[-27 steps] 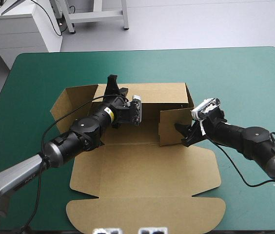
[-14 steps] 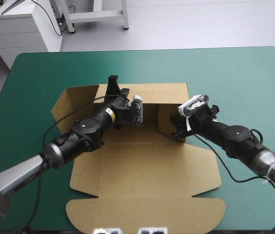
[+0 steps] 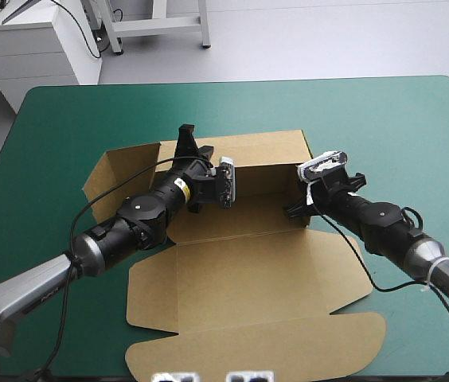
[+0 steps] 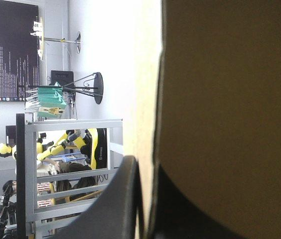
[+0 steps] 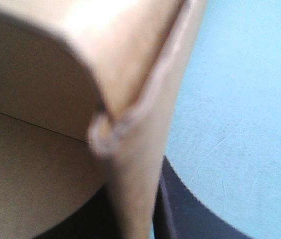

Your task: Fold the box

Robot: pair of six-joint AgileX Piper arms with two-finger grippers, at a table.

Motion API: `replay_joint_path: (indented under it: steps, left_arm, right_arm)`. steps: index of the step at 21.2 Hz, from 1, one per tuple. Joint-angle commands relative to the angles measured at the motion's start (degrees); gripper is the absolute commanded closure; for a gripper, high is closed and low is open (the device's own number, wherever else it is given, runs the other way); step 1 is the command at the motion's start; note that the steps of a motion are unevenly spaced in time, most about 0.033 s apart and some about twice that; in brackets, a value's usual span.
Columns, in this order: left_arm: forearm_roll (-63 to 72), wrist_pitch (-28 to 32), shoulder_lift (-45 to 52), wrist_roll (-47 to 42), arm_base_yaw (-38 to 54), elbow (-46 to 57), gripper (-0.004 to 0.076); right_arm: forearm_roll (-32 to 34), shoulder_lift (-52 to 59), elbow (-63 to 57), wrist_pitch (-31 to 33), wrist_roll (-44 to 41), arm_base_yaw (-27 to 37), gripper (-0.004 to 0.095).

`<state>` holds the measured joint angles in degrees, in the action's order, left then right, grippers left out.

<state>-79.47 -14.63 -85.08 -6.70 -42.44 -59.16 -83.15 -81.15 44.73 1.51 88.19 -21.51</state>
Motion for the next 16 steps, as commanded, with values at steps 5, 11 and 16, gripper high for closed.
replay_joint_path:
  steps: [5, 11, 16]
  left_arm:
    - [0.49, 5.1, 2.13, -1.14, -1.43, -1.12, 0.0512]
    - [4.21, 3.64, 5.96, -1.28, -7.34, -1.12, 0.0197]
    - [4.64, -6.71, 8.86, -1.28, -18.1, -1.12, 0.0197]
  right_arm:
    - [-1.8, 1.61, 1.56, 2.53, -0.88, -0.44, 0.0924]
    - [-2.21, 1.61, 1.56, 1.43, -1.9, -0.44, 0.0924]
    - [-2.49, 1.61, 1.56, 1.43, -2.63, -0.44, 0.0924]
